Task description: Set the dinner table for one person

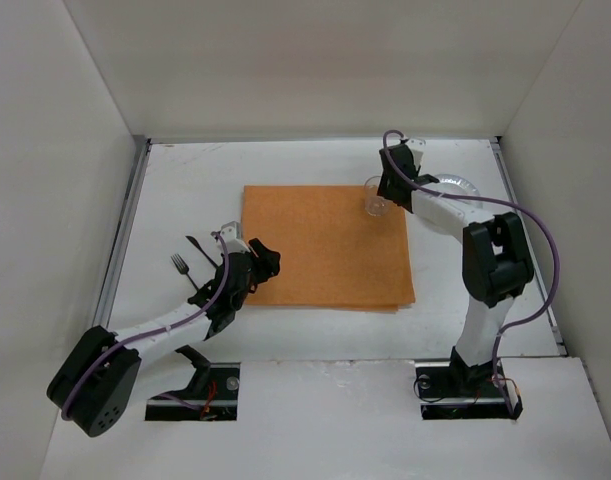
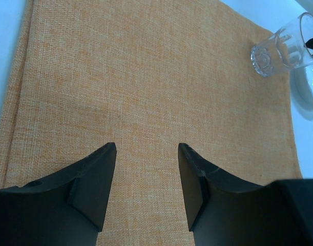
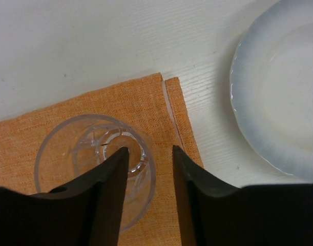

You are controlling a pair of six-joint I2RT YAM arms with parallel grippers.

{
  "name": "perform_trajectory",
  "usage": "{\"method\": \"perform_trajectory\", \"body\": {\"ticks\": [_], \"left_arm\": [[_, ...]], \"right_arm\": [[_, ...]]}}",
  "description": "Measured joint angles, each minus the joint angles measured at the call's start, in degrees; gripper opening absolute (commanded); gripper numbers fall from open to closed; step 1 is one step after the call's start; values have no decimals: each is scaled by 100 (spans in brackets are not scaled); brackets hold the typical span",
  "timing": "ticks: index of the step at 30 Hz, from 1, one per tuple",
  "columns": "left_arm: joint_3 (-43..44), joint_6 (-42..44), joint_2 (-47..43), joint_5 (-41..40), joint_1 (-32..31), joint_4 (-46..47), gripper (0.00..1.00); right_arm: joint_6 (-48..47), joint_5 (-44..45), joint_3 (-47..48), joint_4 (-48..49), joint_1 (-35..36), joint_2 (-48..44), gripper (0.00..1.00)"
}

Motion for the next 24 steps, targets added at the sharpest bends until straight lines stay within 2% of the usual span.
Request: {"method": "perform_trajectory", "body": {"ticks": [5, 11, 14, 16, 19, 24], "left_arm": [[-2, 0, -13, 0, 11, 9, 49], [-2, 0, -48, 7, 26, 7, 49], [-2, -2, -103, 4, 20, 15, 49], [-2, -2, -105, 7, 20, 22, 49], [-2, -4, -105, 7, 0, 31, 49], [-2, -22, -105, 13, -2, 37, 49]], "right_arm": [[7, -87, -251, 55, 0, -323, 60], [339, -612, -1392, 483, -219, -2033, 64], [758, -883, -2090, 1095, -774, -2822, 62], [1102, -1016, -2494, 1449, -1276, -3010, 62], [1617, -1193, -3176, 1888, -1976, -2922, 62], [2291, -1622, -4013, 2146, -2750, -2693, 62]]}}
